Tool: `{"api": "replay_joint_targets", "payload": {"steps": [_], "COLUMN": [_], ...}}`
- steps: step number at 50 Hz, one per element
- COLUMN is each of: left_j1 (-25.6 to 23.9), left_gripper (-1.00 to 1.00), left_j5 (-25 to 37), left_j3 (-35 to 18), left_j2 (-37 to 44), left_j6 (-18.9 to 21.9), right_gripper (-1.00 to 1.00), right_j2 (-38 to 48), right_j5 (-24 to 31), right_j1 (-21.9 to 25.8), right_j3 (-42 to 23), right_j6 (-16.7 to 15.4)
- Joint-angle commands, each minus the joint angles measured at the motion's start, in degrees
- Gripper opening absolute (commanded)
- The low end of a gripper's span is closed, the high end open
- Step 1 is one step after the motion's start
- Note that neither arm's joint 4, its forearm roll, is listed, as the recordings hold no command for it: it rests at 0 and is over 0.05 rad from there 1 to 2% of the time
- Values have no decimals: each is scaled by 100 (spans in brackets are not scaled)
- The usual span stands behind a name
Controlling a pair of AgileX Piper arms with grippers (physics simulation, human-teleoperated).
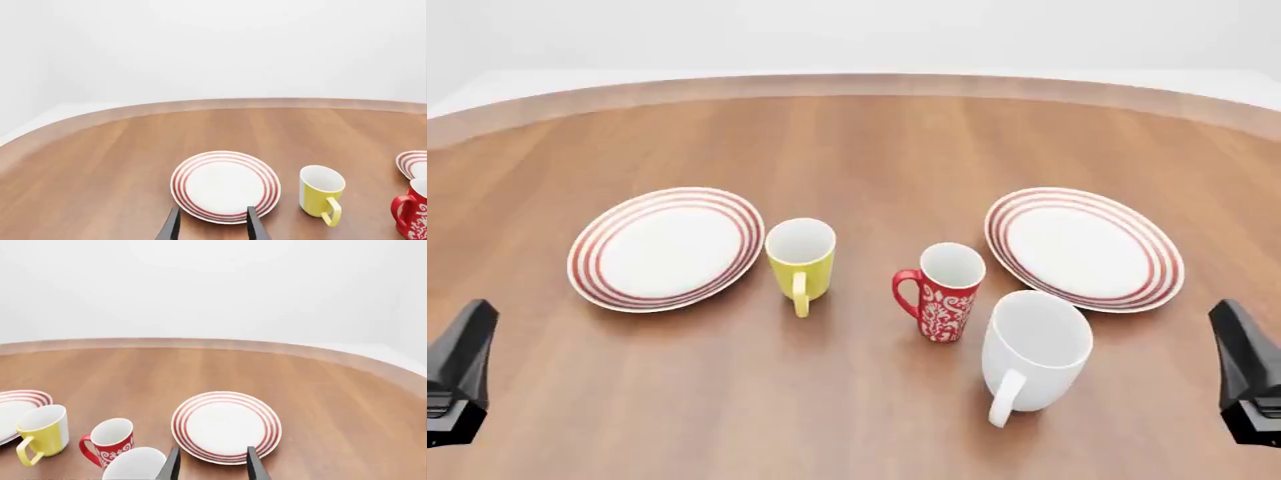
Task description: Put the red mug on the left plate.
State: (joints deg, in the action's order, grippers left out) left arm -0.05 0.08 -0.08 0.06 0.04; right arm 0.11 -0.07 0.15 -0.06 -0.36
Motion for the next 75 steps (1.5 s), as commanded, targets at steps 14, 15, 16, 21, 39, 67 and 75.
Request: {"api": "replay_joint_targets", "payload": {"steps": [14,15,16,21,39,67,75], "left_j1": [-1,-1,-30,-313,-929,-1876,-2013], "left_gripper": [100,100,100,100,100,100,100], "left_j5": [10,10,-63,45,-89,-1103,-1393], "left_j3": [-26,-26,-28,-87,-480,-1221,-1535], "left_j2": [9,9,87,3,807,2591,3336], "left_j6": [21,21,40,223,723,1252,1419], "right_gripper": [100,100,100,100,100,100,100], "right_j2": [8,8,7,42,118,-9,-10], "right_j5": [-7,-7,-10,-27,-74,-119,-194], "right_j1": [20,20,18,25,25,139,197], "right_j3": [-3,-3,-4,-1,1,0,2], "right_j6": [-126,-126,-129,-155,-204,-404,-529]}}
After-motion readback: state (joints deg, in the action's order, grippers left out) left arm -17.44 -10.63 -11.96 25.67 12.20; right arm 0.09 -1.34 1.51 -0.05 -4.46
